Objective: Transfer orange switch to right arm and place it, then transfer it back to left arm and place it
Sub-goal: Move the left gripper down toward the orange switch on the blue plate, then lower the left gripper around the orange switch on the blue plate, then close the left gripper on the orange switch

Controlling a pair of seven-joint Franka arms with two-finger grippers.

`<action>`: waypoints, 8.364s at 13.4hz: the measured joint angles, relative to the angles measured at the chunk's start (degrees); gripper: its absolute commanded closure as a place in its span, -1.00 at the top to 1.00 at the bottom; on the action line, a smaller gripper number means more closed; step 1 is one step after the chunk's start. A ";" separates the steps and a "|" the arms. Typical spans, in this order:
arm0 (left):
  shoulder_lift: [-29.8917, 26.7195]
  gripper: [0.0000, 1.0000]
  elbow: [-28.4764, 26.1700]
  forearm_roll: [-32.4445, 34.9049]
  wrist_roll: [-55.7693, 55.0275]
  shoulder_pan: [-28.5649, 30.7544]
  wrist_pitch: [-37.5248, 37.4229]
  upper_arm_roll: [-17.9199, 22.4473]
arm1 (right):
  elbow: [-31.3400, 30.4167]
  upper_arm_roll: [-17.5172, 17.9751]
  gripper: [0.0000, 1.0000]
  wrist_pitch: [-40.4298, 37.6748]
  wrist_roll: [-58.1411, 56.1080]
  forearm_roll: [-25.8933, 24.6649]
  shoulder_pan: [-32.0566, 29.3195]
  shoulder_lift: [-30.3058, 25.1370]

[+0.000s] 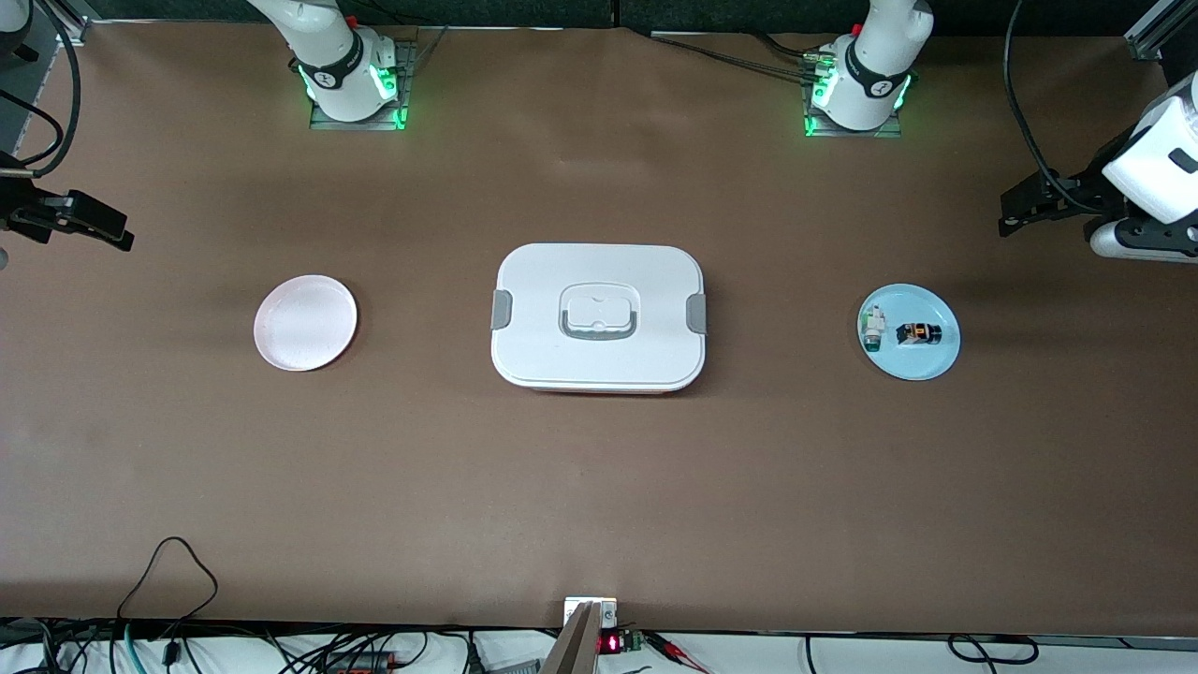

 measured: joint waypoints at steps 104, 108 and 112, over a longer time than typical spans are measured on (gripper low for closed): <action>23.64 0.21 -36.20 -0.59 -29.43 13.14 54.72 -3.16 | 0.19 0.17 1.00 -0.20 -0.11 0.03 0.00 0.01; 23.40 -0.35 -36.31 -0.51 -29.31 13.02 54.75 -3.31 | 0.19 0.43 1.00 -0.22 -0.19 0.03 0.08 0.21; 22.05 -0.54 -36.29 -0.40 -26.11 12.82 54.25 -3.76 | 0.19 0.49 1.00 -0.25 -0.21 0.03 0.10 0.32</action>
